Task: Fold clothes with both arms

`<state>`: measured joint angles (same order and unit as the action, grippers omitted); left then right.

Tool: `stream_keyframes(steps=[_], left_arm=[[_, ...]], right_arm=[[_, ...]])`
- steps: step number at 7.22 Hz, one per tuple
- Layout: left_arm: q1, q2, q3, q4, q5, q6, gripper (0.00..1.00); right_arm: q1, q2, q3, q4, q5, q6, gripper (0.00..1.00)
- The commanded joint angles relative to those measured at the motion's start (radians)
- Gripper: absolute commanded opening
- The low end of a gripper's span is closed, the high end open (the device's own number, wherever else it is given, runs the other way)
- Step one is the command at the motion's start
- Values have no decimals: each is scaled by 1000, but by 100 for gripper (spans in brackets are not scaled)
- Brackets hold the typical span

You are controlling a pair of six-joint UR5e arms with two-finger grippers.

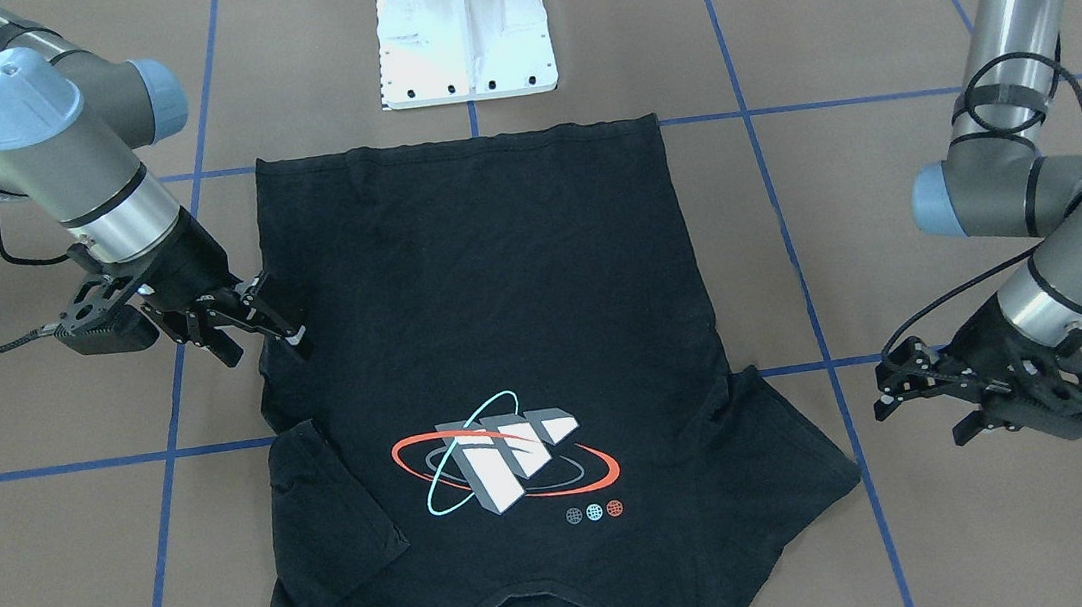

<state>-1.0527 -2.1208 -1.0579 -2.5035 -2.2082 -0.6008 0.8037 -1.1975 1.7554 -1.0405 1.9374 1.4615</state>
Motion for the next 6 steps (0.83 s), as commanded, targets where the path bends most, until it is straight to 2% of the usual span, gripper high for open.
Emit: stream_keyframes(steps=[1, 4, 6], left_arm=[[42, -25, 75, -83, 27, -39, 64], [48, -99, 177, -87, 27, -54, 56], [49, -111, 199, -87, 27, -54, 55]], right_arm=[[-1, -16, 12, -1, -3, 0, 100], [-3, -16, 9, -1, -6, 0, 100], [-4, -13, 6, -1, -8, -1, 100]])
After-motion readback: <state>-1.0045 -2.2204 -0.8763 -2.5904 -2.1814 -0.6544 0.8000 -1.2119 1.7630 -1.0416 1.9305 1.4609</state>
